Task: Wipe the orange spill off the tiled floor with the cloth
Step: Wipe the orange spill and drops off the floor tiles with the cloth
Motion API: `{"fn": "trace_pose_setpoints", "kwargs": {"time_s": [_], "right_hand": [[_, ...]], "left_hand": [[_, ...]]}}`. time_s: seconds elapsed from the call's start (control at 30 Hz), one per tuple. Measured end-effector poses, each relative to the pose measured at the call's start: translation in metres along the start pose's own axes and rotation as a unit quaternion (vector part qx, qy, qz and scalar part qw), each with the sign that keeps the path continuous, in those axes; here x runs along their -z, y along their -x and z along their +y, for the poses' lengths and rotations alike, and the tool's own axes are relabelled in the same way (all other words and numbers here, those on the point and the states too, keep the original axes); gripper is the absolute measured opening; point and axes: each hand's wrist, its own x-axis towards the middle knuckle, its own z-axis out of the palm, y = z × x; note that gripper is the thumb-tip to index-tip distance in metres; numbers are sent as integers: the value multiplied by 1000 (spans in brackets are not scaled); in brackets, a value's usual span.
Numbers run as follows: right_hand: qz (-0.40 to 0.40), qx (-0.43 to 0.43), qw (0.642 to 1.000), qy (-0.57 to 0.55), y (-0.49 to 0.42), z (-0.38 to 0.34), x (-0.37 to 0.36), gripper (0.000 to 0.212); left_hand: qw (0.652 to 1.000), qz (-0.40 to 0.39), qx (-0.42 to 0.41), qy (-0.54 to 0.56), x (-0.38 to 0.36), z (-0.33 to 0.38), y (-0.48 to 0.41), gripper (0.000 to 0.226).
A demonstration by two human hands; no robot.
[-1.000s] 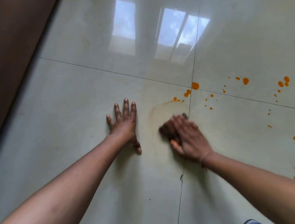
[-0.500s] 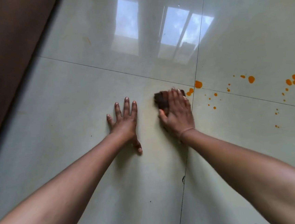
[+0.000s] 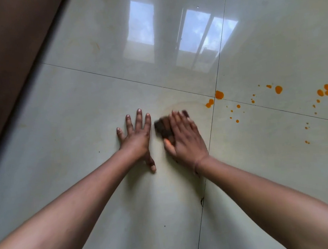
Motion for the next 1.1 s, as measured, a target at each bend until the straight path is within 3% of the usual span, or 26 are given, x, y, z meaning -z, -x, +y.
{"fn": "trace_pose_setpoints", "kwargs": {"time_s": [0.07, 0.13, 0.33, 0.5, 0.7, 0.83, 0.93, 1.1], "right_hand": [[-22, 69, 997, 21, 49, 8, -2, 80], [-18, 87, 996, 19, 54, 21, -2, 79], [1, -55, 998, 11, -58, -4, 10, 82], [0, 23, 1000, 6, 41, 4, -5, 80], [16, -58, 998, 15, -47, -16, 5, 84], [7, -29, 1000, 0, 12, -5, -1, 81], [2, 6, 1000, 17, 36, 26, 0, 80], [45, -127, 991, -7, -25, 26, 10, 84]], "left_hand": [[1000, 0, -1, -5, 0, 0, 1, 169], [1000, 2, 0, -8, 0, 1, 1, 169], [1000, 3, 2, -7, -1, 0, -1, 170], [1000, -14, 2, -20, 2, 4, -1, 170], [999, -21, 21, -38, 4, 10, -3, 163], [999, -14, 20, -39, 6, 9, -2, 161], [998, 38, -9, -40, 12, 11, -6, 153], [996, 74, -42, 6, 44, 30, -33, 149]]}}
